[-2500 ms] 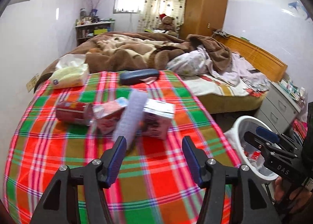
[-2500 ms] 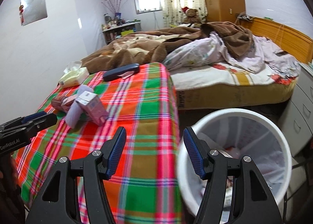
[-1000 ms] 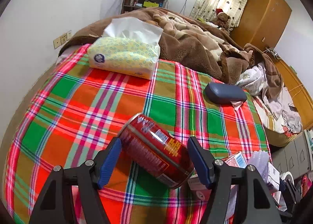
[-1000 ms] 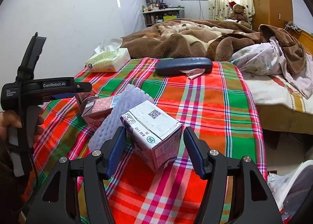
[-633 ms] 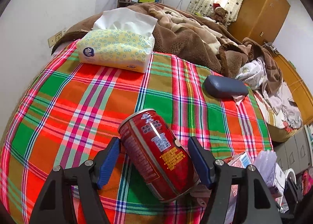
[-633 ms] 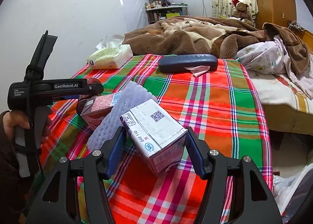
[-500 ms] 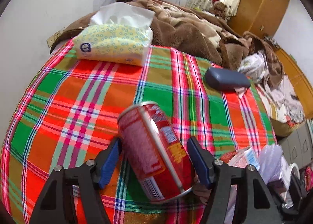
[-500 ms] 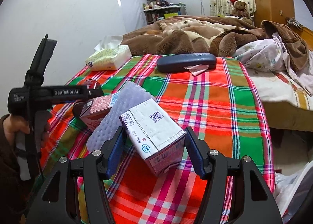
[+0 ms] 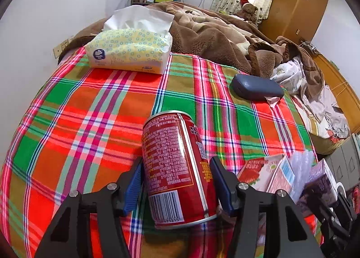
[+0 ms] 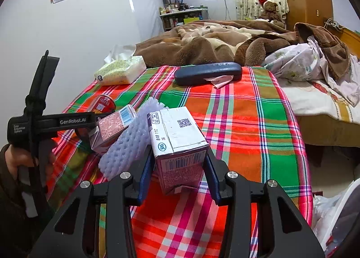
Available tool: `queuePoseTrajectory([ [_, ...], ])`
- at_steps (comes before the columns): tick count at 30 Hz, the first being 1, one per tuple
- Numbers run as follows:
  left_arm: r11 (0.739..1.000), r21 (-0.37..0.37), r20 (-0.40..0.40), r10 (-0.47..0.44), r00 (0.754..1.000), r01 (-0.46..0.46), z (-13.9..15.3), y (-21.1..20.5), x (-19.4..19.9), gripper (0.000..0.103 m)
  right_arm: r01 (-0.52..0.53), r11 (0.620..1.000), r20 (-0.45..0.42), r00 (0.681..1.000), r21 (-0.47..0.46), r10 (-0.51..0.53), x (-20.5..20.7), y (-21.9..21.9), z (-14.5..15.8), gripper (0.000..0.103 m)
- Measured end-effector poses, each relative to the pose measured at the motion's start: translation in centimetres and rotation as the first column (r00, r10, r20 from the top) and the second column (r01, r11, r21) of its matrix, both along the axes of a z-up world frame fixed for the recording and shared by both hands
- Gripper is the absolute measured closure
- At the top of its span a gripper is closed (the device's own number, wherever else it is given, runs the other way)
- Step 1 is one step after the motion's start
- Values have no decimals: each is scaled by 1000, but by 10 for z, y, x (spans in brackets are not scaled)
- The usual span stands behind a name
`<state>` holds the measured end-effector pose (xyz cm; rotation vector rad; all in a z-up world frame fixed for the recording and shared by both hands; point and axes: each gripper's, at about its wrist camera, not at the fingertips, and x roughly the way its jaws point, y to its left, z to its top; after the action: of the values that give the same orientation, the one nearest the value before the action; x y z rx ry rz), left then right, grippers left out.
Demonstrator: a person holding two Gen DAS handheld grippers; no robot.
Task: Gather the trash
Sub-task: 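Lift the red can and white carton off the bed with both tools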
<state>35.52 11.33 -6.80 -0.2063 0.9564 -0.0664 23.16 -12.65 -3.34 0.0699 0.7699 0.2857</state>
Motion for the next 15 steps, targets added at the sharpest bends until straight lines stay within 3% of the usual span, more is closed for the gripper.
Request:
queuePoseTrajectory([
  [15,1000,4,46,-13,999,13,14,-3,-54,44,43,999,28,999,23,-43,-23,-13,9,59],
])
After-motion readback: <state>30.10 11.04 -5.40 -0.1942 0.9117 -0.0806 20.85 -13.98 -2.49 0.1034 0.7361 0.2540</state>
